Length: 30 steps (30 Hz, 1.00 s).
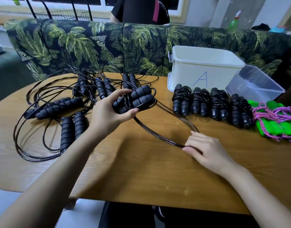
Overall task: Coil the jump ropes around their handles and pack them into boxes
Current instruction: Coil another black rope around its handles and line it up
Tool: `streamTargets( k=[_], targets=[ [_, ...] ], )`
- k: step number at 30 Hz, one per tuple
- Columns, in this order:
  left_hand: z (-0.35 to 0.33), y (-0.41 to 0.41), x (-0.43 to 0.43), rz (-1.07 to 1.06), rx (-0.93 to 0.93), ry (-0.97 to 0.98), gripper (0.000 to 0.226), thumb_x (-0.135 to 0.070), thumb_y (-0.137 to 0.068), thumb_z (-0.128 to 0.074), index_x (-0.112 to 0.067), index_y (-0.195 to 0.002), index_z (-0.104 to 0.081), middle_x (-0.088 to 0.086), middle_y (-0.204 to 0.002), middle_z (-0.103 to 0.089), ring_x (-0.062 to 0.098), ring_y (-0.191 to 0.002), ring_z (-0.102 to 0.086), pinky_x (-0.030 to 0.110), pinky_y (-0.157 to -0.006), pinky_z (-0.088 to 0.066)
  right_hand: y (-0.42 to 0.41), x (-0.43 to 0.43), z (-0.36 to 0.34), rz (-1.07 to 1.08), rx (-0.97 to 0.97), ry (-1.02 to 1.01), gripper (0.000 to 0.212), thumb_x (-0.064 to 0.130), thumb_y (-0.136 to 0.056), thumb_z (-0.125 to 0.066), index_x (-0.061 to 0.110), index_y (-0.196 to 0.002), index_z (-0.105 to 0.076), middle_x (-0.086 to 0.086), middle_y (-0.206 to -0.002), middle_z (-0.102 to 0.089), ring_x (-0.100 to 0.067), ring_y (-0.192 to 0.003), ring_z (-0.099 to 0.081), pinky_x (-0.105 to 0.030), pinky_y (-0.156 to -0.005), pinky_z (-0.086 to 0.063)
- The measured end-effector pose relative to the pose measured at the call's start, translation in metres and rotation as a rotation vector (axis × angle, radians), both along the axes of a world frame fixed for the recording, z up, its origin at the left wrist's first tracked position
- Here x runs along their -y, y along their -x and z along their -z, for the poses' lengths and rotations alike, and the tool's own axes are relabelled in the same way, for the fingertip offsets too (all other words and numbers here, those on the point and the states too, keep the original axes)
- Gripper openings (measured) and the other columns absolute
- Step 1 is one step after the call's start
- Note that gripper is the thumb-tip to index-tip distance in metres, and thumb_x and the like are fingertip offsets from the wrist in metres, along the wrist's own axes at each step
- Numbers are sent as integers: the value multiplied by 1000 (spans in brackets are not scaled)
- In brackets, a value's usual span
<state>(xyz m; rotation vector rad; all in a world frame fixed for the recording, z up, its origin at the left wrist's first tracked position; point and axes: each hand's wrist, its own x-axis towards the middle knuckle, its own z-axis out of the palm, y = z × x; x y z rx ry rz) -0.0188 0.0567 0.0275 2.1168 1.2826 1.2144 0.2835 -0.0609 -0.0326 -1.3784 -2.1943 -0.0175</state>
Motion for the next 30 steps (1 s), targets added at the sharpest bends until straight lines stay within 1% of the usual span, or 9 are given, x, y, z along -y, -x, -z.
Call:
streamTargets(
  k=[2,5,6,8,11,17,21,27,30],
  targets=[
    [-1,5,1,79,16,7,61,-62,-68,-71,-35,-122,-64,-10,-98,-71,5,-95,-64,33,-89,-52,-3,-5,-3,72,-233,123,31,52,-95,-53,34,-72,-62,30,-71,-59,13,-78,-53,-36,-104,-45],
    [-4,10,6,235,2,-14,61,-56,-71,-76,-35,-127,-61,-8,-113,-70,15,-107,-65,46,-94,-51,-1,-18,-22,218,-470,232,25,31,-88,-68,34,-64,-64,25,-62,-62,2,-60,-54,-28,-67,-41],
    [-6,9,11,280,-33,-44,63,-56,-71,-76,-36,-128,-59,-7,-115,-70,19,-107,-64,47,-93,-51,1,-25,-30,262,-479,222,25,33,-88,-68,34,-63,-65,22,-57,-60,-1,-54,-51,-32,-59,-38],
    [-11,3,24,363,-151,-153,66,-61,-72,-73,-37,-131,-56,-8,-113,-69,21,-95,-60,40,-88,-50,9,-41,-45,359,-417,175,30,47,-87,-64,34,-61,-64,14,-53,-60,-14,-52,-52,-39,-58,-43],
    [-11,-12,42,441,-360,-359,68,-67,-77,-65,-31,-133,-59,-9,-109,-68,19,-81,-51,34,-74,-49,32,-65,-70,425,-300,122,32,53,-87,-63,33,-62,-64,9,-66,-68,-13,-64,-60,-31,-57,-41],
    [8,-21,45,224,-553,-536,86,-72,-72,-52,-14,-134,-59,-6,-92,-71,24,-74,-54,33,-58,-54,64,-69,-99,372,-262,-20,27,53,-87,-65,29,-79,-74,5,-71,-71,-19,-72,-64,-37,-67,-51],
    [14,-16,36,63,-574,-487,84,-75,-69,-48,-11,-119,-68,-3,-88,-74,26,-73,-59,34,-54,-54,68,-37,-99,338,-246,-64,24,51,-85,-70,29,-74,-76,6,-59,-66,-16,-59,-58,-28,-56,-39],
    [9,-26,32,-77,-570,-492,89,-79,-61,-57,-11,-116,-71,-1,-84,-74,29,-68,-58,29,-52,-48,84,-4,-78,280,-358,89,33,49,-88,-53,29,-72,-73,5,-56,-64,-16,-51,-56,-33,-53,-45],
    [3,-28,30,-120,-576,-489,96,-85,-59,-49,-11,-117,-71,1,-87,-74,29,-69,-58,28,-55,-47,84,0,-73,210,-477,247,32,44,-91,-52,30,-67,-67,9,-76,-73,-21,-52,-60,-42,-61,-52]
  ],
)
